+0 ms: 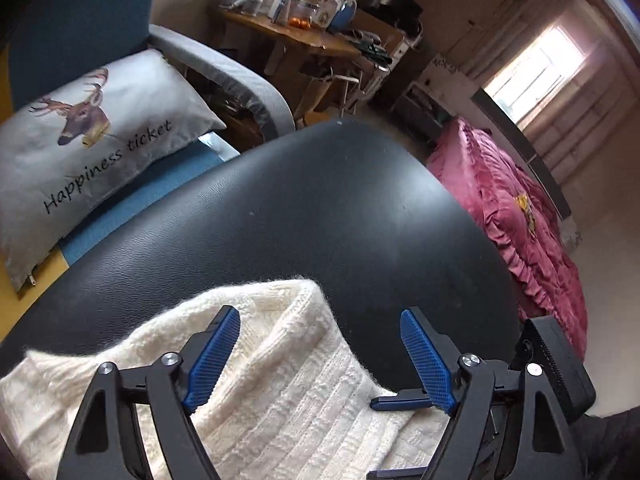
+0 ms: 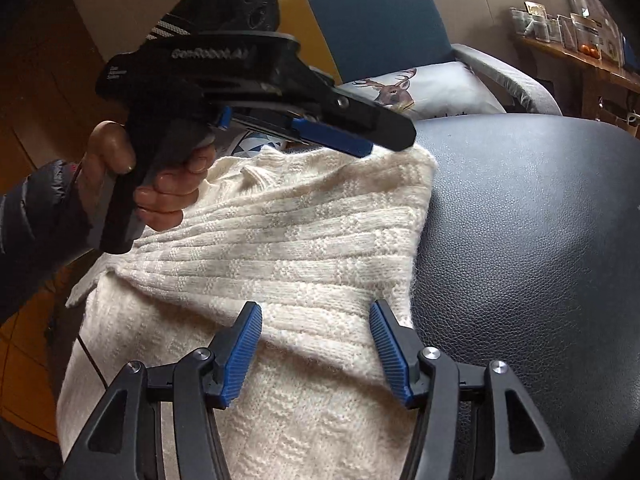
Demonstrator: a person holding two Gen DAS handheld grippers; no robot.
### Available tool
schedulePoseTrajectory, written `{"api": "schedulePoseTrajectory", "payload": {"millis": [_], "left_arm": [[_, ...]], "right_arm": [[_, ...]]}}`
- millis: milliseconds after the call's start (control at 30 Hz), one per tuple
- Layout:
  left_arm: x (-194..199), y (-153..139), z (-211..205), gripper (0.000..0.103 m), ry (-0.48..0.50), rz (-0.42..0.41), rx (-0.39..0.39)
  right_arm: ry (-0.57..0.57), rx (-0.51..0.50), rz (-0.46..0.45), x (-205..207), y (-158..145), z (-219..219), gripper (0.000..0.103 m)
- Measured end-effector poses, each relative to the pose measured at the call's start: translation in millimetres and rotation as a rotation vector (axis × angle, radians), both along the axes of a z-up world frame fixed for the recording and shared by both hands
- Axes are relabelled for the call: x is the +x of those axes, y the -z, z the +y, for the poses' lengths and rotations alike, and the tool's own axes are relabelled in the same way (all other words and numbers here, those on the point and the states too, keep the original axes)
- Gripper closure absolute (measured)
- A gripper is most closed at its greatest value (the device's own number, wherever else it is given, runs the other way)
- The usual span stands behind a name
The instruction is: Fold clothes
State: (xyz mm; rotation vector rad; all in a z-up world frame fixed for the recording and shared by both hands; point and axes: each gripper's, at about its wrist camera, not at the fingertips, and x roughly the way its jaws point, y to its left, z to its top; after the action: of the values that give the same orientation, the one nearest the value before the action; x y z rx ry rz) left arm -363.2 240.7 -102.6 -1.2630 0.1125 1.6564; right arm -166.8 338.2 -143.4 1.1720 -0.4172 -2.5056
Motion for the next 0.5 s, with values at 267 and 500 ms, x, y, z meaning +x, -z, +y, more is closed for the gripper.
{"api": "schedulePoseTrajectory", "payload": {"millis": [267,500], "left_arm": [[3.1,26.1,11.5,0.081,0.112,0.008,-0.115],[-1.5,38.6,12.3,0.093,0.014,0.072,-0.066]], "right_arm": [[0.001,0.029,0.012,1.4,0.8,-3.2,0.045],[0.005,0.112,0.018,3.4,1.4,-13.7,0.045]]}}
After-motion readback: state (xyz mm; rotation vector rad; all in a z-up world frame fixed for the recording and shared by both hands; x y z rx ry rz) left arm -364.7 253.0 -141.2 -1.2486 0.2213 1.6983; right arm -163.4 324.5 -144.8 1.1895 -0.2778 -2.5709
